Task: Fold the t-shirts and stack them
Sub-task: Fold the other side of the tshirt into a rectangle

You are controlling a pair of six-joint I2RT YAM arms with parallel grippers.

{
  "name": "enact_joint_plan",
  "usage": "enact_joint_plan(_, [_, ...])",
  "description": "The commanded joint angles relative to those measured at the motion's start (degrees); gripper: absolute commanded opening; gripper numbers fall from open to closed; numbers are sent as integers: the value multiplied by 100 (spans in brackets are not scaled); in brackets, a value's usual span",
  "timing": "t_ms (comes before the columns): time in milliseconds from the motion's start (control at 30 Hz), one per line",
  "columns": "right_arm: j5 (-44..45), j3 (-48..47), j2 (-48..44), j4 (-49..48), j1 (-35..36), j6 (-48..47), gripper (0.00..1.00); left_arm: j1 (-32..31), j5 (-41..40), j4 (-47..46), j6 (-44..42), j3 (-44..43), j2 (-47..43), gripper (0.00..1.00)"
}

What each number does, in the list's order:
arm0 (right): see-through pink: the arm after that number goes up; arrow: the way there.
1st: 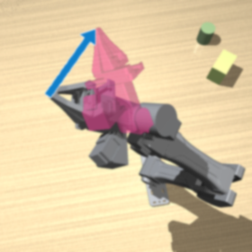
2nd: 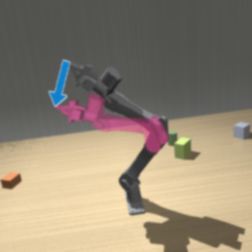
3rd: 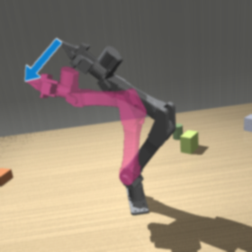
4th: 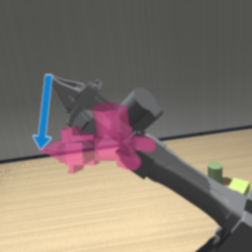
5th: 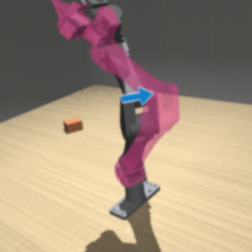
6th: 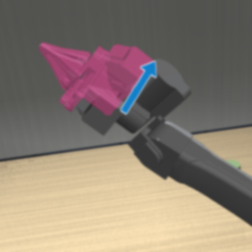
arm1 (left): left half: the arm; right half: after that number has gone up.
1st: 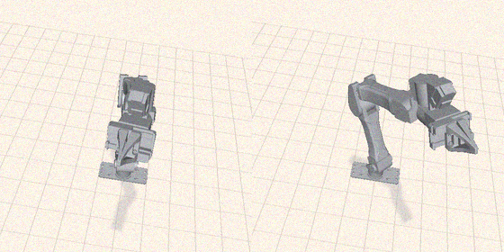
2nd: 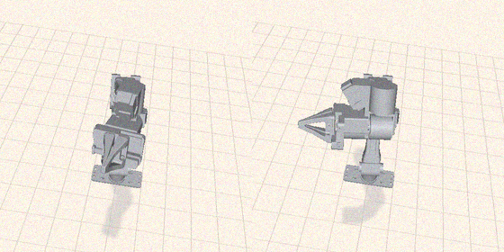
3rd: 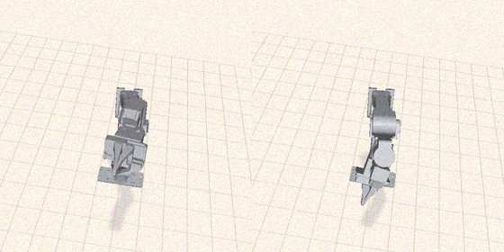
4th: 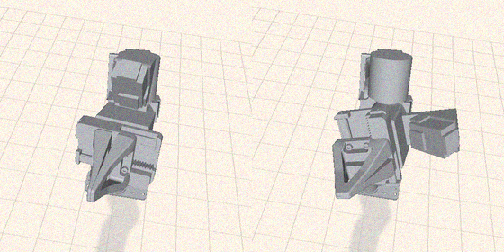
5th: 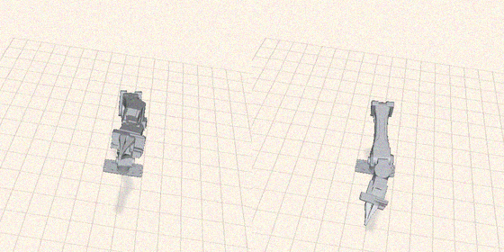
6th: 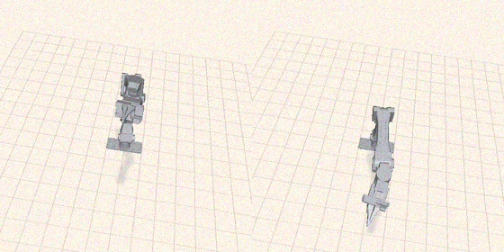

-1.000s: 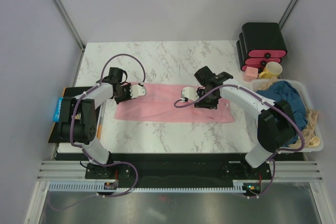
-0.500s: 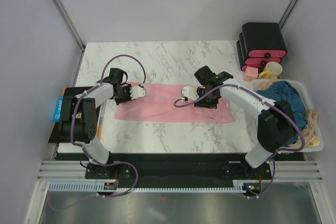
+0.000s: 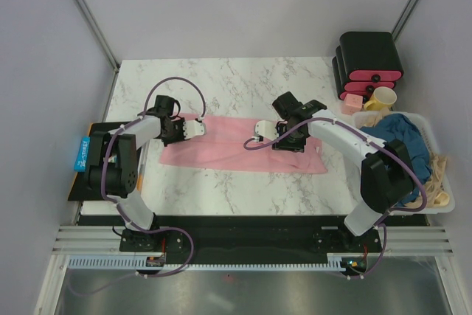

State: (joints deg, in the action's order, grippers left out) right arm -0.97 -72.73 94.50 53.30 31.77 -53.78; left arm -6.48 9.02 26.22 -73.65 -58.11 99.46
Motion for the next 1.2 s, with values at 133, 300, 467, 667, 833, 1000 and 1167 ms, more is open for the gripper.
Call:
enact_joint_plan(133, [62, -198, 7, -30, 5, 17, 45, 15, 135, -64, -10, -157, -67, 2])
enact_joint_plan(300, [53, -207, 25, -39, 5, 17, 45, 15, 364, -20, 219, -333, -523, 2])
enact_joint_plan(467, [45, -207, 34, -39, 13, 8, 45, 15, 539, 32, 395, -500, -849, 2])
enact_joint_plan(667, [53, -233, 42, -39, 14, -1, 44, 15, 575, 199, 281, -447, -1043, 2])
enact_joint_plan(833, [62, -189, 7, -48, 13, -10, 44, 15, 479, 410, -148, -228, -1166, 2])
enact_joint_plan(1000, [62, -127, -37, -48, 5, -1, 44, 15, 303, 534, -545, 27, -1245, 2])
enact_joint_plan(1167, [62, -110, -37, -65, 13, 17, 44, 24, 136, 542, -598, 80, -1175, 2])
